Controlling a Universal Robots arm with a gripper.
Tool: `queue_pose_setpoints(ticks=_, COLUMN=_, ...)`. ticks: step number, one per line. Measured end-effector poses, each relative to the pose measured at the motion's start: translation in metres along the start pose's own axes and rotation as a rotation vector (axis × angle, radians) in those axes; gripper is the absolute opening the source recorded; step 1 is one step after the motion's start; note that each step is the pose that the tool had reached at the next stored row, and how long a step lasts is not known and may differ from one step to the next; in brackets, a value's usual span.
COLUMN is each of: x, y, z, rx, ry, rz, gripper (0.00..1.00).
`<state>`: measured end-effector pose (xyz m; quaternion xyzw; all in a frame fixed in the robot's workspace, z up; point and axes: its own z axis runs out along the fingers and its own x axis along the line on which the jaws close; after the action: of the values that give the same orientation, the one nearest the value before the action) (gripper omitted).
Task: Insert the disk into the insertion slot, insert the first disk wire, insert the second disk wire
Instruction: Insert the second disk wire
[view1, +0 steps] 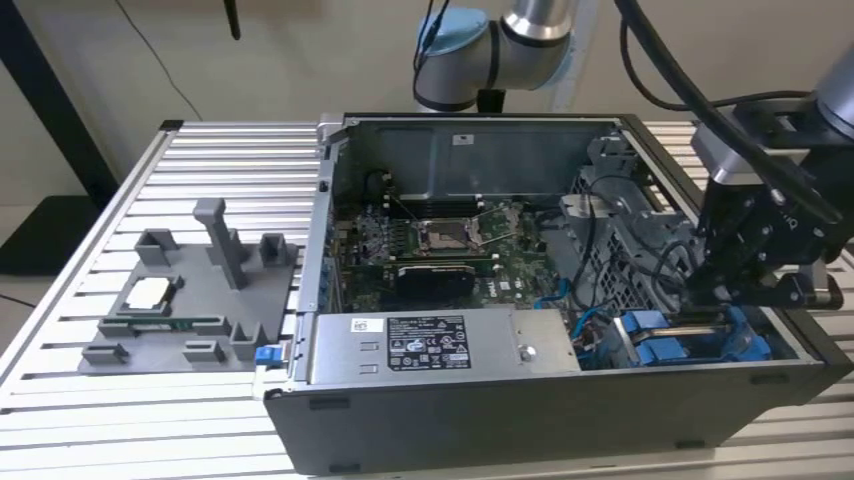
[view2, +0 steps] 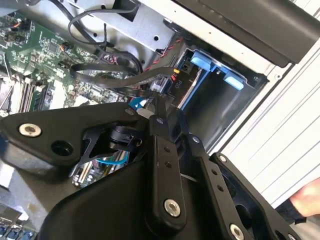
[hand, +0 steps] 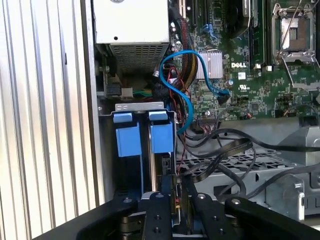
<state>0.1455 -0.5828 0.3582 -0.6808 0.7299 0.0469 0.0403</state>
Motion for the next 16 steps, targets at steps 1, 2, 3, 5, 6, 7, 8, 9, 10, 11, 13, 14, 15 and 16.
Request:
queue_pose_setpoints(ticks=1, x=-0.0001, y=-0.0011, z=0.0000, rx=-0.0003, ry=-0.0001, rz=0.000, gripper=0.24)
queue_pose_setpoints(ticks=2, x=-0.0002, y=-0.0023, z=0.0000, rx=-0.0004, ry=-0.0001, rz=0.000, gripper=0.24)
queue_pose_setpoints(ticks=3, x=-0.0003, y=-0.0035, z=-0.0001, rx=-0.0004, ry=0.0000, rz=0.000, gripper=0.24)
queue_pose_setpoints(ticks=5, x=-0.0007, y=-0.0058, z=-0.0018, rx=-0.0005, ry=0.0001, rz=0.000, gripper=0.24)
queue_pose_setpoints(ticks=6, x=-0.0010, y=-0.0063, z=-0.0043, rx=-0.0005, ry=0.0001, rz=0.000, gripper=0.24)
queue_pose_setpoints(ticks=7, x=-0.0014, y=-0.0064, z=-0.0074, rx=-0.0007, ry=-0.0001, rz=0.000, gripper=0.24)
queue_pose_setpoints(ticks=8, x=-0.0019, y=-0.0064, z=-0.0115, rx=-0.0010, ry=-0.0001, rz=0.000, gripper=0.24)
queue_pose_setpoints(ticks=9, x=-0.0024, y=-0.0064, z=-0.0161, rx=-0.0014, ry=-0.0001, rz=0.000, gripper=0.24)
queue_pose_setpoints(ticks=10, x=-0.0030, y=-0.0064, z=-0.0205, rx=-0.0016, ry=0.0000, rz=0.000, gripper=0.24)
queue_pose_setpoints(ticks=11, x=-0.0035, y=-0.0064, z=-0.0246, rx=-0.0018, ry=0.0001, rz=0.000, gripper=0.22)
queue_pose_setpoints(ticks=13, x=-0.0043, y=-0.0062, z=-0.0313, rx=-0.0018, ry=-0.0001, rz=0.000, gripper=0.15)
queue_pose_setpoints(ticks=14, x=-0.0047, y=-0.0062, z=-0.0338, rx=-0.0018, ry=-0.0001, rz=0.000, gripper=0.11)
queue_pose_setpoints(ticks=15, x=-0.0049, y=-0.0062, z=-0.0361, rx=-0.0018, ry=-0.0001, rz=0.000, gripper=0.11)
queue_pose_setpoints(ticks=16, x=-0.0053, y=-0.0062, z=-0.0389, rx=-0.0018, ry=-0.0001, rz=0.000, gripper=0.11)
